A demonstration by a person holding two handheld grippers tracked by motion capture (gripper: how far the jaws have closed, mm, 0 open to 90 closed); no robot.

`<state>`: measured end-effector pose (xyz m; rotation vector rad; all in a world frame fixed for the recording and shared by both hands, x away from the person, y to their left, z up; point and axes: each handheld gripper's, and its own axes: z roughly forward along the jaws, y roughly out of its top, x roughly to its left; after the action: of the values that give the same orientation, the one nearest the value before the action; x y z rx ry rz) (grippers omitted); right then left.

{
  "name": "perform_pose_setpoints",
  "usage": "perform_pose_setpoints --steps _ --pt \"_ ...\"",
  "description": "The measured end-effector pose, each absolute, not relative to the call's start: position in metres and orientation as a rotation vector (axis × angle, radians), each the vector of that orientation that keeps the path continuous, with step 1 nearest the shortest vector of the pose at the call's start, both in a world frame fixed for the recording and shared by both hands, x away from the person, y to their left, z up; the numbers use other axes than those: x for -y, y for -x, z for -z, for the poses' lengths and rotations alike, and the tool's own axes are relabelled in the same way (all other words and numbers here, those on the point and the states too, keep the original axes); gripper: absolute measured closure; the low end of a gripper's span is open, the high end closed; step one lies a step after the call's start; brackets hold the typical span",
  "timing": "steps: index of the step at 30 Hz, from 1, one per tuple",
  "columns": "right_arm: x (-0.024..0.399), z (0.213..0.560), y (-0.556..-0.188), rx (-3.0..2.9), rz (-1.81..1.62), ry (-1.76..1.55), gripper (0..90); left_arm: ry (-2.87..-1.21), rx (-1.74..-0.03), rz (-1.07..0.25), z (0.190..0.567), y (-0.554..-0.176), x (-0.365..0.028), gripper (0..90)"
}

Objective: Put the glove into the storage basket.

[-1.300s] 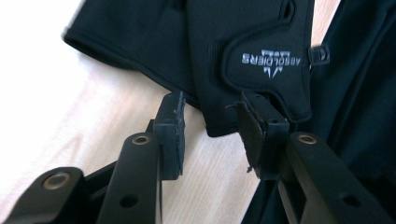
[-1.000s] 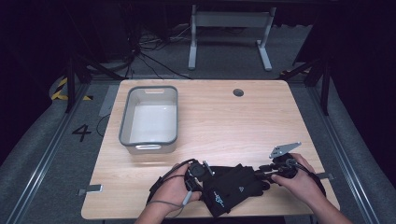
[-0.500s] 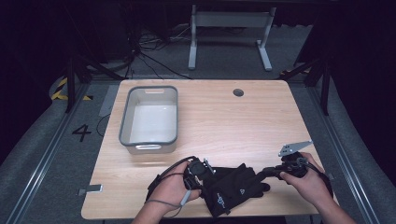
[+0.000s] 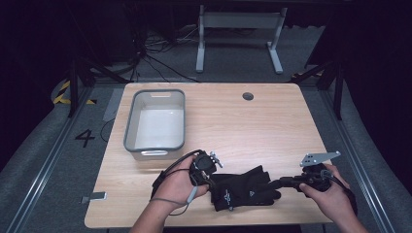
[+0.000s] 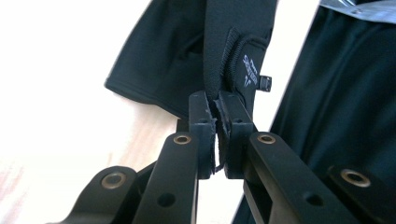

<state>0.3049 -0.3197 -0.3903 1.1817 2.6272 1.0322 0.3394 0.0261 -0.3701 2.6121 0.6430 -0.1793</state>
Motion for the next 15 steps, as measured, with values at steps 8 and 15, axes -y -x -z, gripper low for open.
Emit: perform_pose_setpoints --steps 8,15 --pt "0.319 0.393 -0.292 -2.636 -1.007 -1.202 88.3 -2.623 -0.656 0.182 0.372 -0.352 -0.022 85.3" --pt "0.320 0.392 -0.286 -2.644 -1.047 -1.248 88.2 -2.646 -0.673 0.160 0.364 -0.351 -0.022 85.4"
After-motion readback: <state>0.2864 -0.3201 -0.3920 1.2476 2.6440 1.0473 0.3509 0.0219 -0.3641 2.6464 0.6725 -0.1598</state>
